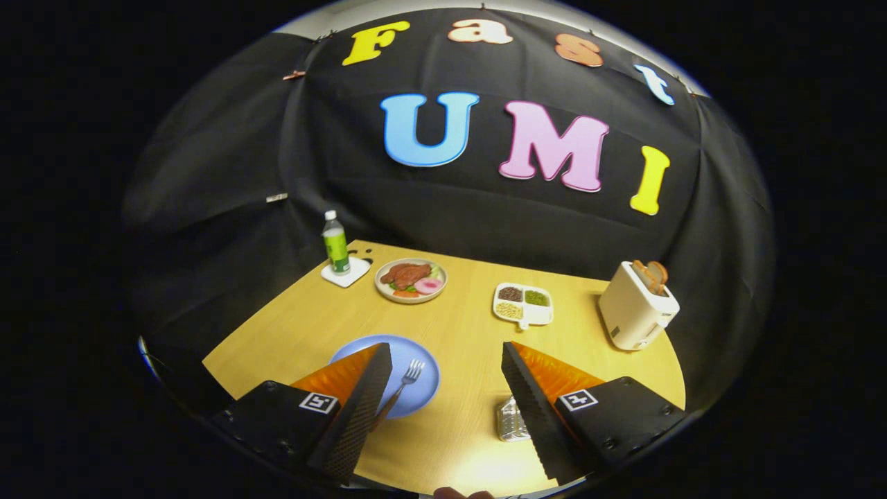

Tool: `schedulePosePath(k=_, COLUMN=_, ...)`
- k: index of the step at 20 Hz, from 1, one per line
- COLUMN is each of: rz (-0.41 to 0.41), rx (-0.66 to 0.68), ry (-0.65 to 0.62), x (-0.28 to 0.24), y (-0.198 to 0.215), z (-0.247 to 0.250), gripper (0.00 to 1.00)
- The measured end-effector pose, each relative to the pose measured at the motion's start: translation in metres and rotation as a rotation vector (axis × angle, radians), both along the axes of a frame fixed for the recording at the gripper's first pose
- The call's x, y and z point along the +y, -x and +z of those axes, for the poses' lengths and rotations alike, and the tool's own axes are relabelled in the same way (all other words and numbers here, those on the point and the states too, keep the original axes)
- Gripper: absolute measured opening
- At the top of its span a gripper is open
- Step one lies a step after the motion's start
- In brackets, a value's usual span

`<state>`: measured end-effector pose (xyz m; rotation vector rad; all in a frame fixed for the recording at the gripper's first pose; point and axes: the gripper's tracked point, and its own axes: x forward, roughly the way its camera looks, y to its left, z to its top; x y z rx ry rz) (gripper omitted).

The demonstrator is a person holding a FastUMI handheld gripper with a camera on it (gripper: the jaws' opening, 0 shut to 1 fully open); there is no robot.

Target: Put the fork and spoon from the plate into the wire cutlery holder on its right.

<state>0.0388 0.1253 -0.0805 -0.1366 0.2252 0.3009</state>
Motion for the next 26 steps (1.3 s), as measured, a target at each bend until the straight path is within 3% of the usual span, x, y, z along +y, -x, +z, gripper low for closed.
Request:
schedulePosePath(k=7, rz=0.072, rx=0.264, ry=0.075, x=0.056, y=-0.021, z=-0.098, gripper=0.99)
schedulePosePath(k=12, rz=0.034, rx=0.387, ry=0.101, x=0.072, y=-0.047, z=-0.148, gripper=0.99)
schedulePosePath(k=16, rz=-0.012, rx=0.497, ry=0.097, x=0.070, y=-0.057, z=-0.179, gripper=0.86)
schedulePosePath(k=20, rz=-0.005, rx=0.554, ry=0.136, x=0.073, y=-0.060, z=-0.197, gripper=0.85)
schedulePosePath(k=24, rz=-0.019, rx=0.619, ry=0.134, x=0.081, y=-0.059, z=-0.210, gripper=0.70)
schedulePosePath(k=26, rz=-0.026, rx=0.644, ry=0.131, x=0.081, y=-0.059, z=-0.214, gripper=0.50)
